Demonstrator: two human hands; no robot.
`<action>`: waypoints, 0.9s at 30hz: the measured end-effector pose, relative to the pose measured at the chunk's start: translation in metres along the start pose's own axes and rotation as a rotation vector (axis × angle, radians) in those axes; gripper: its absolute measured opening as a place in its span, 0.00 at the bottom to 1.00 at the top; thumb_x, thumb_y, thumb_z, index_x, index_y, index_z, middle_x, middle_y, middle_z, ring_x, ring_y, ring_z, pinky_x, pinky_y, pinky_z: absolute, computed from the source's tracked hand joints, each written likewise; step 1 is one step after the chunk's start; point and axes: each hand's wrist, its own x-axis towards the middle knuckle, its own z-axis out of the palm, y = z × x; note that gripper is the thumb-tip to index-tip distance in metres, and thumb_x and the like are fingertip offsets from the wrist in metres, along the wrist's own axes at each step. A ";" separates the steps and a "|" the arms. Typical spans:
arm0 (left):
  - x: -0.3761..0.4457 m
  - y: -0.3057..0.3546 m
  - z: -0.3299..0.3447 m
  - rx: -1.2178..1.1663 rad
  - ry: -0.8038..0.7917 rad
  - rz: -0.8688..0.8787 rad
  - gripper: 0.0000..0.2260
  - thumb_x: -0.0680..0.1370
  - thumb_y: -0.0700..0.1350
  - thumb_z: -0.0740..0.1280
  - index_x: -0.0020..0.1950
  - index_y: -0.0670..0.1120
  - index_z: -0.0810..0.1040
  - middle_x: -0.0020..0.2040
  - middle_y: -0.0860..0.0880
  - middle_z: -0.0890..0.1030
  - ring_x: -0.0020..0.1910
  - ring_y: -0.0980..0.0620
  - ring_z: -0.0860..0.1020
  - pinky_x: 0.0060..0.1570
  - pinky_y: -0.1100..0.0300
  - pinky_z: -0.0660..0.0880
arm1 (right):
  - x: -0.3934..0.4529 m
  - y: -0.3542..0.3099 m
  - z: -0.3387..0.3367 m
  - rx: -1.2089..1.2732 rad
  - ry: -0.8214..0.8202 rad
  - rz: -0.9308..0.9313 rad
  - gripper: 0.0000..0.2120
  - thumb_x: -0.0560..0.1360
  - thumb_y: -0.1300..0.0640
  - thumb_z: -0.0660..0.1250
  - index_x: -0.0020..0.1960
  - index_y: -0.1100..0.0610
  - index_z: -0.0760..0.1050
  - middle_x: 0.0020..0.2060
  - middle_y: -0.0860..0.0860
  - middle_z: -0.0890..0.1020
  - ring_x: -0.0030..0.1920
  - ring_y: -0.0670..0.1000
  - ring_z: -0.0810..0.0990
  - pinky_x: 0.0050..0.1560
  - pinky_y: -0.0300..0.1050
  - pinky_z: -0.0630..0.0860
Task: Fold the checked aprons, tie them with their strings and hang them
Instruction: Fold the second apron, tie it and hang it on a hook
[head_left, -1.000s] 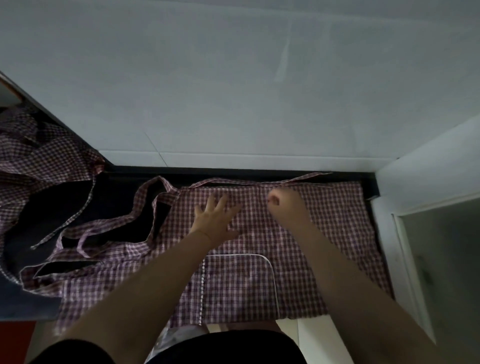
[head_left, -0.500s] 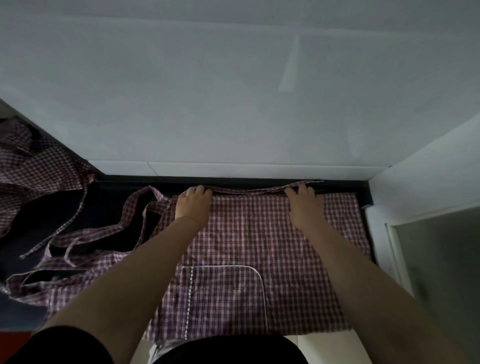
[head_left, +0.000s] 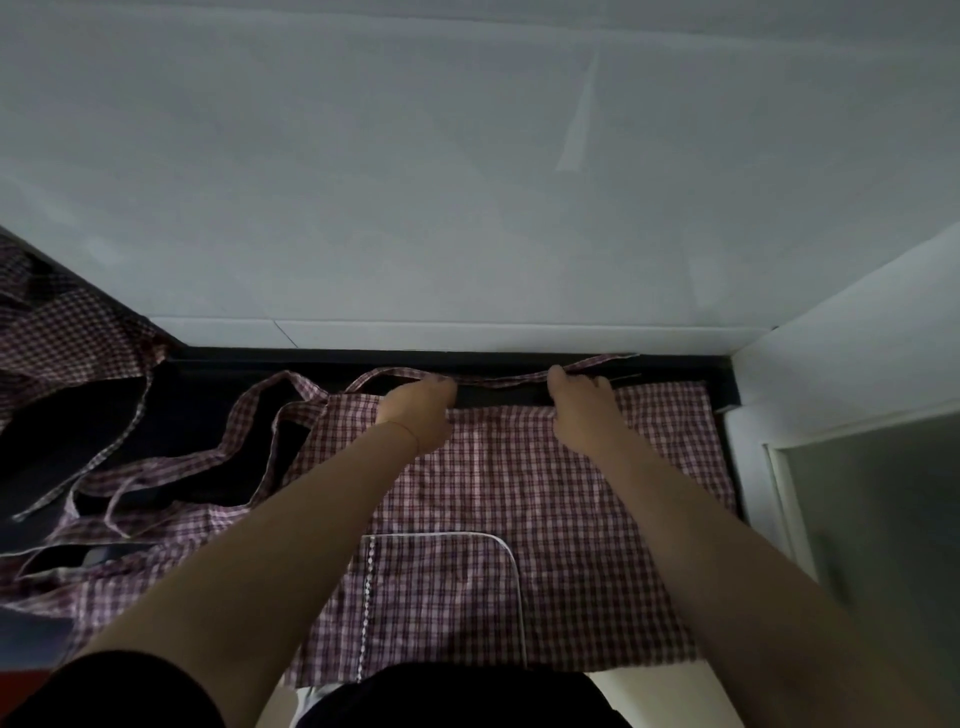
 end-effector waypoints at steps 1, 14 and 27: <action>-0.001 0.003 0.000 -0.049 -0.017 0.017 0.09 0.78 0.43 0.65 0.58 0.47 0.71 0.53 0.47 0.77 0.45 0.48 0.75 0.39 0.57 0.71 | 0.000 -0.002 -0.001 0.042 -0.015 -0.014 0.17 0.77 0.60 0.64 0.64 0.55 0.66 0.52 0.53 0.79 0.55 0.56 0.76 0.64 0.54 0.66; -0.003 0.062 -0.014 -0.221 -0.033 0.131 0.08 0.78 0.40 0.63 0.57 0.43 0.72 0.52 0.45 0.79 0.51 0.45 0.79 0.54 0.51 0.78 | -0.002 -0.041 -0.026 0.240 -0.156 -0.101 0.15 0.77 0.51 0.66 0.52 0.52 0.60 0.40 0.47 0.76 0.44 0.53 0.76 0.51 0.47 0.62; 0.001 0.046 -0.023 0.262 0.015 0.052 0.09 0.77 0.49 0.65 0.52 0.49 0.81 0.45 0.51 0.80 0.46 0.50 0.77 0.46 0.56 0.74 | 0.004 -0.044 -0.020 0.104 -0.207 -0.021 0.06 0.78 0.55 0.62 0.55 0.51 0.70 0.49 0.51 0.77 0.58 0.57 0.76 0.72 0.60 0.59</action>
